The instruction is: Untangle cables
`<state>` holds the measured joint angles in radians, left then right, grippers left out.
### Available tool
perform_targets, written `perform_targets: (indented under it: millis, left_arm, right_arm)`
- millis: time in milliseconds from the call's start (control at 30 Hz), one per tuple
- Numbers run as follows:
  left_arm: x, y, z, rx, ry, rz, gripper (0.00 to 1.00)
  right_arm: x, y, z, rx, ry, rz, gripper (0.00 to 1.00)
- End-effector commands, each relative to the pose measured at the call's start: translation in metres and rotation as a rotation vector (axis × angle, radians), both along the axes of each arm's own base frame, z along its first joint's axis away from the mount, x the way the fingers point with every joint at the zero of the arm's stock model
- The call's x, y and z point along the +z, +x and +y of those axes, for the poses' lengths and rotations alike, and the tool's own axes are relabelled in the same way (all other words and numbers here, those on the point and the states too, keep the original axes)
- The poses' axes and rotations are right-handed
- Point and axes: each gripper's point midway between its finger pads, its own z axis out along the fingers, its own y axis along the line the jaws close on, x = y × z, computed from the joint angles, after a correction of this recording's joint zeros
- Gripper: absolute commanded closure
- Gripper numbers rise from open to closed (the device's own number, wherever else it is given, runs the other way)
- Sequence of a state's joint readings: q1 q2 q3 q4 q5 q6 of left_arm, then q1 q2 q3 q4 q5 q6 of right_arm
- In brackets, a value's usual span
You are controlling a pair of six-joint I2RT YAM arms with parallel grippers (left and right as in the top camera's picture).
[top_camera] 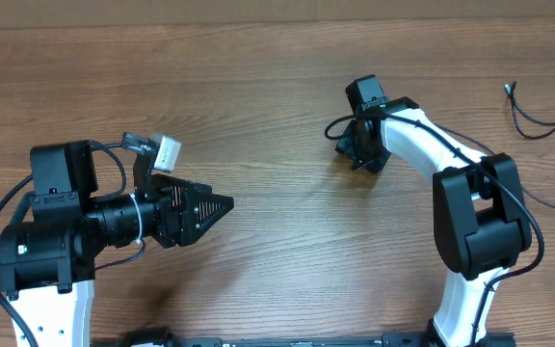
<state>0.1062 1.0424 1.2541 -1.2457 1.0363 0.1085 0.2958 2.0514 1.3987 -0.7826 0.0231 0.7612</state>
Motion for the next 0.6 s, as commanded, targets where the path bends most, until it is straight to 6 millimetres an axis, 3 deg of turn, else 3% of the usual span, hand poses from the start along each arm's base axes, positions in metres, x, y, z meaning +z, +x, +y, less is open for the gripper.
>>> perform_targets:
  millis: [0, 133, 567]
  left_arm:
    - [0.003, -0.002, -0.001, -0.015, 0.011, -0.037, 0.33]
    - [0.001, -0.002, 0.001, -0.007, 0.024, -0.032, 0.33]
    - [-0.001, -0.003, 0.001, -0.005, 0.026, -0.023, 0.33]
  right_arm:
    - [-0.004, 0.003, 0.003, 0.098, -0.003, -0.003, 0.41]
    - [0.003, 0.012, 0.004, 0.116, 0.001, -0.030, 0.42]
    - [0.004, 0.021, -0.031, 0.073, -0.001, -0.028, 0.46]
